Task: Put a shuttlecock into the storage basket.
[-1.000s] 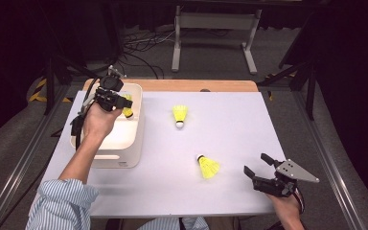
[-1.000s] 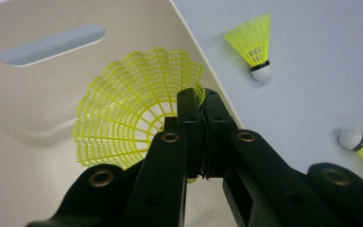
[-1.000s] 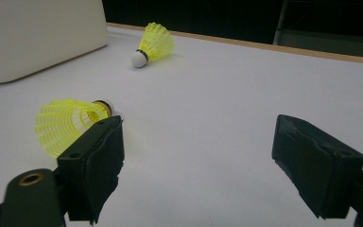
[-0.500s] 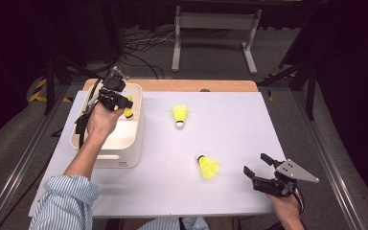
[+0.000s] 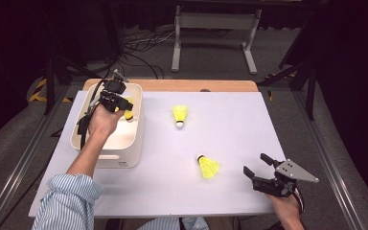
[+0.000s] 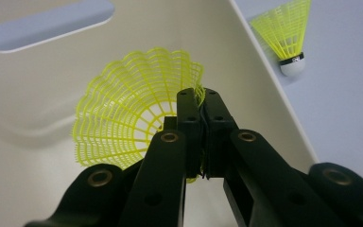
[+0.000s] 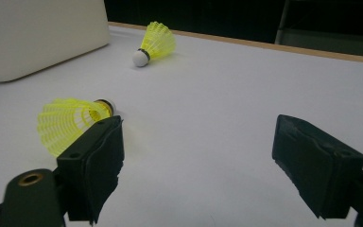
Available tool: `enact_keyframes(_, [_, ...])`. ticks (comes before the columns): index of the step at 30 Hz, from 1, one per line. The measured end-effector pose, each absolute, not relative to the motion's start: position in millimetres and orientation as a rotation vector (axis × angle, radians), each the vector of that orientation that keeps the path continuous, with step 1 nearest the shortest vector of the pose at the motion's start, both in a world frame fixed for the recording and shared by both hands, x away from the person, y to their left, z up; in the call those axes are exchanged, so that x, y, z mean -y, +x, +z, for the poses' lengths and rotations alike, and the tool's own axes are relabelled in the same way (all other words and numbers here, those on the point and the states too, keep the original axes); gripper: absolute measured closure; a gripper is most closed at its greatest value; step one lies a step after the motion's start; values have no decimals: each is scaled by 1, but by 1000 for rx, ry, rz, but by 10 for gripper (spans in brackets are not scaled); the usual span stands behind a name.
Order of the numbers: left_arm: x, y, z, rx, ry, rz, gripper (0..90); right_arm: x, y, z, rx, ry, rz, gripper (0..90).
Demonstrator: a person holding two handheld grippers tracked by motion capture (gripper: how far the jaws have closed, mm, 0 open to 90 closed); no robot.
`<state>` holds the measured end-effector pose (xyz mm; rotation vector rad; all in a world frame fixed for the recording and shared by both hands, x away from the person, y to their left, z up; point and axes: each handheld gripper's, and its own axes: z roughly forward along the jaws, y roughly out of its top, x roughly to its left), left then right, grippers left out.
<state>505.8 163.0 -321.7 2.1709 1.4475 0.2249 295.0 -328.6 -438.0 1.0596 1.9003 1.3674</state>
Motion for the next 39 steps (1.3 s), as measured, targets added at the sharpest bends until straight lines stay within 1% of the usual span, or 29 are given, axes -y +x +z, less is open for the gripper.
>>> enact_keyframes(39, [-166,520,-350,-1544,2243,144,859,328,296,-439,-1909,1061,1365,180])
